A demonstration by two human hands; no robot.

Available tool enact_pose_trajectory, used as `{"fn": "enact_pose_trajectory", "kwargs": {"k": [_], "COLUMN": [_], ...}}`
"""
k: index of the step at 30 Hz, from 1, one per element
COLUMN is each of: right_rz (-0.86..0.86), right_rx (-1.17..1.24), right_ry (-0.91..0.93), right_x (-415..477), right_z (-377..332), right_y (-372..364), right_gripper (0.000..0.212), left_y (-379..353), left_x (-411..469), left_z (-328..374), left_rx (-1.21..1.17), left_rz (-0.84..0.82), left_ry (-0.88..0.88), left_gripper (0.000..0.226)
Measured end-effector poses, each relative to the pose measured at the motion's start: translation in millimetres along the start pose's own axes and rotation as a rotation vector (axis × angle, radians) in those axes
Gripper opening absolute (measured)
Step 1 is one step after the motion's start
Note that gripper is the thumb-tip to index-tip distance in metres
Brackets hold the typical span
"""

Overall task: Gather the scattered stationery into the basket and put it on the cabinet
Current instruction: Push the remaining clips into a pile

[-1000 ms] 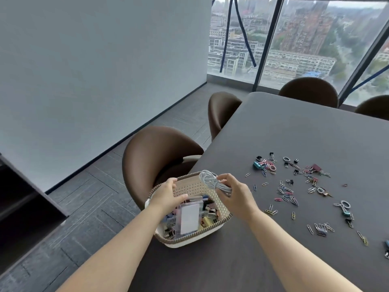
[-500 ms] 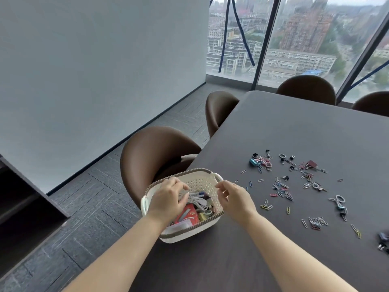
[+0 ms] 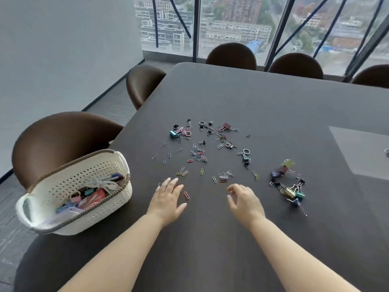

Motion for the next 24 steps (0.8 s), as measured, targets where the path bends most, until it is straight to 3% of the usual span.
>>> {"fn": "enact_pose_trajectory", "kwargs": {"k": [3, 9, 14, 17, 21, 24], "right_rz": [-0.084, -0.190, -0.045, 0.053, 0.031, 0.051], "right_rx": [-0.110, -0.209, -0.188, -0.248, -0.294, -0.312], "right_ry": [-0.053, -0.106, -0.183, -0.347, -0.595, -0.663], "right_x": [-10, -17, -12, -13, -7, 5], "right_z": [42, 76, 99, 126, 162, 182], "right_y": [-16, -54, -62, -47, -22, -12], "right_gripper": [0.043, 0.063, 0.072, 0.080, 0.086, 0.093], "left_y": [-36, -63, -66, -67, -72, -75], "left_x": [10, 52, 92, 114, 143, 166], "left_z": [-2, 1, 33, 64, 107, 131], "left_rx": [0.155, 0.153, 0.138, 0.122, 0.155, 0.170], "left_rz": [-0.136, -0.193, -0.125, -0.122, -0.140, -0.138], "left_ry": [0.111, 0.226, 0.072, -0.053, -0.202, -0.287], "left_gripper": [0.078, 0.087, 0.081, 0.079, 0.081, 0.090]}}
Point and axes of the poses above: each hand's wrist, its own x-axis towards the middle knuckle, its own y-axis out of the back of the hand, z = x × y, the point moved 5 cm from there along x, towards the middle knuckle, and after that the axes turned 3 degrees about y, right-handed, at the moved point
